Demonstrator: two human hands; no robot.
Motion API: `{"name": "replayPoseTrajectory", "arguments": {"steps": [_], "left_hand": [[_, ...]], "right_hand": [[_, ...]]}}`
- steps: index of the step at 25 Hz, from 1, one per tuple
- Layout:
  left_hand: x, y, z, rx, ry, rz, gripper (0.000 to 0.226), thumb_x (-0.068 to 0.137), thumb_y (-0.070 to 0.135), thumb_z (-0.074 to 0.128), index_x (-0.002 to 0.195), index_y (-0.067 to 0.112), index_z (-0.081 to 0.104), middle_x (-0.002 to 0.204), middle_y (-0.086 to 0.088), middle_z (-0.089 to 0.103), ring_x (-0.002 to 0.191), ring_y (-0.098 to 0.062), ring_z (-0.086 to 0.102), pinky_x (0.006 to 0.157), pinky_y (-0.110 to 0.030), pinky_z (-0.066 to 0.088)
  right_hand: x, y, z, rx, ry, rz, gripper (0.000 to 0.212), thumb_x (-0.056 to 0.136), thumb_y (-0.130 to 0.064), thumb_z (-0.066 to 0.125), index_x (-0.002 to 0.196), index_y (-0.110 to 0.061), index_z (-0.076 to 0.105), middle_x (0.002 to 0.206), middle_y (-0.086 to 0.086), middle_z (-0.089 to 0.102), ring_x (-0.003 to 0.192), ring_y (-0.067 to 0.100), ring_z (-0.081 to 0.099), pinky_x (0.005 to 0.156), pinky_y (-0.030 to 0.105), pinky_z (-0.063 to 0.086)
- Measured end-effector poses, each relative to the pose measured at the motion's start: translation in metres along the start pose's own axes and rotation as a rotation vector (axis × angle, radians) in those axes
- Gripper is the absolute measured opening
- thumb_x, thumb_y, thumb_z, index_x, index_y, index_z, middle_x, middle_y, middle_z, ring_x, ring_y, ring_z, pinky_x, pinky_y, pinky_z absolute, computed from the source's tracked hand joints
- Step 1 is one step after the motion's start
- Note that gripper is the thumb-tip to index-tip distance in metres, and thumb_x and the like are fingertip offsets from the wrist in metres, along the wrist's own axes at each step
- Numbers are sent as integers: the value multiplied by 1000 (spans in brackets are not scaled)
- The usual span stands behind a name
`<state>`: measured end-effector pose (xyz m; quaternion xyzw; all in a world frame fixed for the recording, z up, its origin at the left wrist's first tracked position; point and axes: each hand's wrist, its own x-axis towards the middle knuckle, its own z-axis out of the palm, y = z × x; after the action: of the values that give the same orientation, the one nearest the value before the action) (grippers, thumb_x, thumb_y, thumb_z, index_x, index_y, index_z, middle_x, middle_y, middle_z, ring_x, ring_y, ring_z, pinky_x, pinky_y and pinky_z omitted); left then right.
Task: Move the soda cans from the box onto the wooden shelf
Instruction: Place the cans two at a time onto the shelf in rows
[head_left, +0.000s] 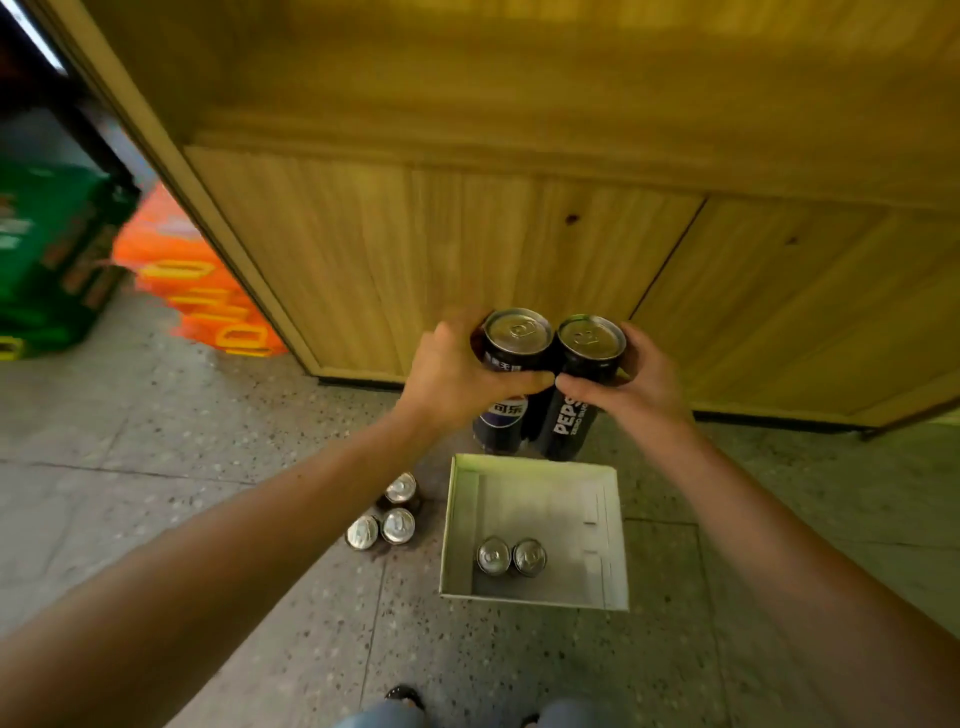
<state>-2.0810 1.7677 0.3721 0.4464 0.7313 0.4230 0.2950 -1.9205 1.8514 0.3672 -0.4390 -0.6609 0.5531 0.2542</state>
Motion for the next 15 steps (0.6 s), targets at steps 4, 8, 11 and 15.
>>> {"name": "replayPoseTrajectory", "arguments": {"steps": [4, 8, 11, 15], "left_hand": [[1, 166, -101, -11, 18, 84, 58, 53, 35, 84, 105, 19, 63, 98, 7, 70, 90, -6, 66, 79, -25, 55], [4, 318, -187, -39, 78, 185, 59, 54, 34, 84, 107, 19, 62, 96, 12, 68, 88, 1, 64, 73, -13, 52], [14, 416, -238, -39, 93, 270, 60, 56, 31, 84, 110, 19, 61, 96, 12, 67, 88, 0, 63, 73, -12, 51], [32, 503, -280, -33, 92, 311, 60, 59, 29, 82, 113, 16, 59, 107, 2, 69, 91, -7, 62, 73, -16, 48]], "right_hand": [[-18, -190, -39, 54, 34, -51, 58, 60, -6, 79, 111, -17, 54, 101, -10, 57, 103, 13, 52, 75, 16, 41], [-31, -360, -81, 65, 66, -148, 64, 60, -8, 80, 117, -15, 53, 109, -6, 58, 108, 14, 53, 83, 22, 44], [-35, -466, -109, 58, 119, -237, 62, 59, -7, 80, 115, -14, 54, 104, -7, 57, 105, 13, 53, 81, 20, 42], [-35, -560, -136, 51, 154, -310, 61, 62, -7, 79, 117, -14, 54, 98, -12, 56, 96, 5, 51, 68, 10, 40]]}}
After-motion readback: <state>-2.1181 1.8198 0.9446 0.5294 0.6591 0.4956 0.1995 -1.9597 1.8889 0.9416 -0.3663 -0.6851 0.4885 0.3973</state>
